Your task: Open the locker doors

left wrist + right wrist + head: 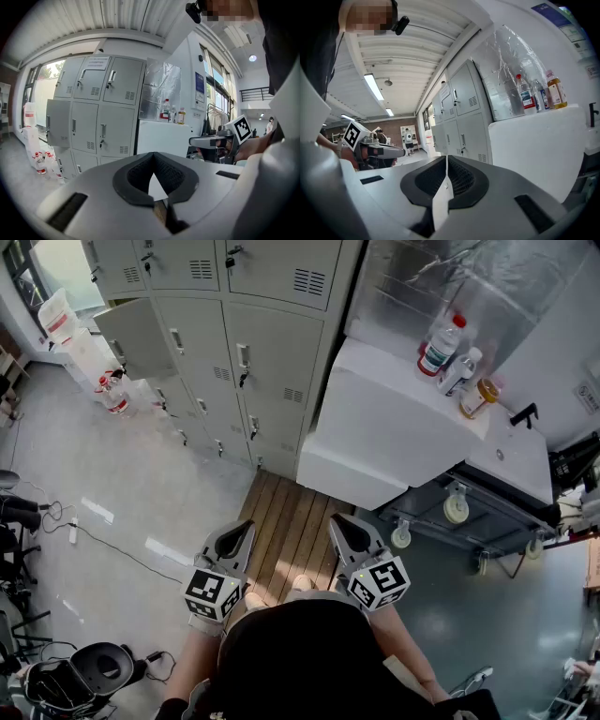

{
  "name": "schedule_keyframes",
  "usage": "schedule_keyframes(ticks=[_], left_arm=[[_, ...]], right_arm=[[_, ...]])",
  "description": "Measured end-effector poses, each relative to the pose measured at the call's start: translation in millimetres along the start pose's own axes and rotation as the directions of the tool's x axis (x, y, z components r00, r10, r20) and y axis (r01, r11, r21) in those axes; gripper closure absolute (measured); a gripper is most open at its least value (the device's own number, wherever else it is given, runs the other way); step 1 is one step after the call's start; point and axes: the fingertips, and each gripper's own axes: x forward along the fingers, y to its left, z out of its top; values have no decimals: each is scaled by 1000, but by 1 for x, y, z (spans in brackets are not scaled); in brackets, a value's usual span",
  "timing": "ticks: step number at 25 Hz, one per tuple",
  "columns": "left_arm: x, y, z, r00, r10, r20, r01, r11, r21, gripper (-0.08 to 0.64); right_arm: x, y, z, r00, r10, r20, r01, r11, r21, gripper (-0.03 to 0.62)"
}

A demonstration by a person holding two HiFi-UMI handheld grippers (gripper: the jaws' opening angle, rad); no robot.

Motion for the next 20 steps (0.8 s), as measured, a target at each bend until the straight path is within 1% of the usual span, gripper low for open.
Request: schedule_keyframes(ticks=[7,11,15,20], left_arm=[[41,-14,7,999,34,-16,-34,999,19,543],[61,-18,8,998,65,-24,-64,998,18,543],[76,-17,14,995,92,-25,-91,996,26,543],[103,-4,24,995,103,-15,-102,994,30,543]], right_arm=[[-8,-43,2,999,32,0,-32,999,10,552],[-6,-64,6,998,65,24,-66,997,43,552],[4,-78,21,995,92,48,-94,995,45,551],[32,-94,31,993,109,46,-110,993,29,551]])
